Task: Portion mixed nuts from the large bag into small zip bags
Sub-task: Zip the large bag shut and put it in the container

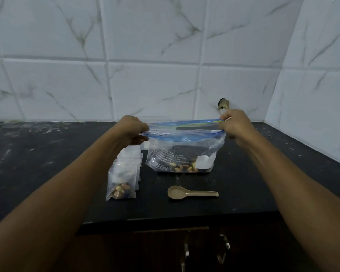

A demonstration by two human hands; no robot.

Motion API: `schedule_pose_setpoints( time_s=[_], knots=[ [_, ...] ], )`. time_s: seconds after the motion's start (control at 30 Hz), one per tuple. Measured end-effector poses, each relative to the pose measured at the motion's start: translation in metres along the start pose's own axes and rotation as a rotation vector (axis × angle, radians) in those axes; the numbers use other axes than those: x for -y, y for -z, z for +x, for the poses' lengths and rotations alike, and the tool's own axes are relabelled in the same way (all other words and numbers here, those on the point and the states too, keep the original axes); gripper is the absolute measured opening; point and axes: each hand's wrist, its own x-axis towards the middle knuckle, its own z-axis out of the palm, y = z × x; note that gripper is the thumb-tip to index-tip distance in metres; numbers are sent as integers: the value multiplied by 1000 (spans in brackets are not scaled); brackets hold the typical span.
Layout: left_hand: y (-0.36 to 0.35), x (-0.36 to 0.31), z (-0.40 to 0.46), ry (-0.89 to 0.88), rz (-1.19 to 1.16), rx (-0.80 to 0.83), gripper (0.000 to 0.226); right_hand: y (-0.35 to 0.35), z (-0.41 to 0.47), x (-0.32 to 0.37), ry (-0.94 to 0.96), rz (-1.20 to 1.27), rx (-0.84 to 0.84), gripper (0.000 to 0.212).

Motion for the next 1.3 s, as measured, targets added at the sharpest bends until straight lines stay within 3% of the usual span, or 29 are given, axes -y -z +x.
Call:
schedule_pose_setpoints(
  time_s=[0.07,0.17,0.23,0.3,0.37,0.43,0.53,0.6,0.67,0.7,0.77,0.9,1.0,1.1,1.2,1.3],
  knots=[
    [4,-6,1,32,-53,27,21,11,5,5,-13,32,47,28],
    [4,-14,5,-45,-30,-82,24,17,7,17,25,40,3,25],
    [3,-18,8,-56,16,-130,23,16,4,20,-22,-29,68,19],
    [7,-22,6,31,67,-58,20,19,-2,22,-138,-62,236,10],
    [17,-26,1,124,116,78,20,28,-2,24,-203,-39,293,7],
    [24,-27,-2,170,137,177,21,34,0,24,-215,102,284,13],
    [24,-22,-2,208,60,238,20,33,-4,21,-225,329,399,21],
    [20,-18,-1,210,31,218,16,31,-5,20,-114,50,410,32],
    [17,-16,0,182,19,177,14,29,-6,26,90,-386,316,55],
    [16,-16,0,169,6,164,14,26,-9,34,197,-489,251,64],
    [13,-18,-1,155,-35,151,14,13,-20,54,390,-484,207,72],
    [5,-15,-10,124,-137,141,16,-38,-38,90,641,-618,397,83],
    [3,1,-17,78,-344,162,20,-78,-34,97,707,-749,394,67],
    [5,24,-19,55,-455,173,26,-93,-25,96,687,-635,360,37],
    [3,39,-18,56,-378,188,30,-89,-20,96,640,-491,386,26],
    [-4,41,-17,70,-201,264,20,-84,-19,98,615,-407,391,18]
  ],
)
